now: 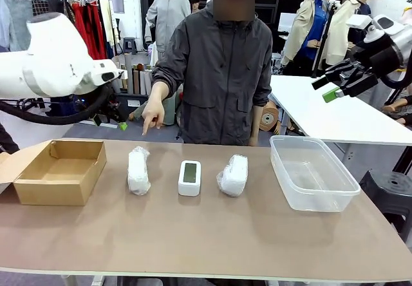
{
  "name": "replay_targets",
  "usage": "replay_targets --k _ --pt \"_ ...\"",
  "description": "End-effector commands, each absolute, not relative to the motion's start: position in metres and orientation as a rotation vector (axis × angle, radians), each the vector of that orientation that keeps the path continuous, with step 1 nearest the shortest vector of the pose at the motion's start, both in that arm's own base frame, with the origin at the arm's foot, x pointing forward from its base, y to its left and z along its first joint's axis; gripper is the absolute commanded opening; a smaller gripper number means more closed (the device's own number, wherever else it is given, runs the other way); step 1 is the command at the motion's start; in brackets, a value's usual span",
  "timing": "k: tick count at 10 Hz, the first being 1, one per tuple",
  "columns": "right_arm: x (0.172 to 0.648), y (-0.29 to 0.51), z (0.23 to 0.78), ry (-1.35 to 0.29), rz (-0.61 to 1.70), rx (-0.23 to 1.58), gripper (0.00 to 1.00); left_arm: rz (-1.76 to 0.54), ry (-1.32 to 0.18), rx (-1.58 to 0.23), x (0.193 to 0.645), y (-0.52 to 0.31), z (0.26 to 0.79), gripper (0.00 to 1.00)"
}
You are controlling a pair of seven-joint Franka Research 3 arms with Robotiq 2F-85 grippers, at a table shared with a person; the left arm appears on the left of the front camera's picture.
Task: Separate and place wrapped and unwrapped clocks.
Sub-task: Pick up the Digital clock indicated by the person.
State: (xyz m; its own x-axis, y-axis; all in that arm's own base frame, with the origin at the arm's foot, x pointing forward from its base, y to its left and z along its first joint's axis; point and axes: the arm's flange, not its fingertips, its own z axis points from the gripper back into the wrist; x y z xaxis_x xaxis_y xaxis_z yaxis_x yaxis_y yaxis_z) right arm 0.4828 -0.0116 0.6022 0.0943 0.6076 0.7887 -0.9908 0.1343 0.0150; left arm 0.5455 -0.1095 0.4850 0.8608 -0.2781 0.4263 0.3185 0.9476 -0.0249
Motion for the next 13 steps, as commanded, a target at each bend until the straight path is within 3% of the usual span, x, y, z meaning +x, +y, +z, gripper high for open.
replay_targets --k 1,6,13 --pt "0.483 -0.011 0.603 -0.734 1.326 0.662 1.00 -0.051 -0.408 -0.010 0.564 -0.134 0.482 1.00" --pt "0.483 -0.011 0.603 -0.734 1.326 0.662 1.00 0.215 -0.340 -0.088 0.615 -0.156 0.441 1.00" --pt "0.483 -0.011 0.603 -0.734 1.326 0.662 1.00 0.186 -0.128 -0.120 0.625 -0.182 0.380 1.00"
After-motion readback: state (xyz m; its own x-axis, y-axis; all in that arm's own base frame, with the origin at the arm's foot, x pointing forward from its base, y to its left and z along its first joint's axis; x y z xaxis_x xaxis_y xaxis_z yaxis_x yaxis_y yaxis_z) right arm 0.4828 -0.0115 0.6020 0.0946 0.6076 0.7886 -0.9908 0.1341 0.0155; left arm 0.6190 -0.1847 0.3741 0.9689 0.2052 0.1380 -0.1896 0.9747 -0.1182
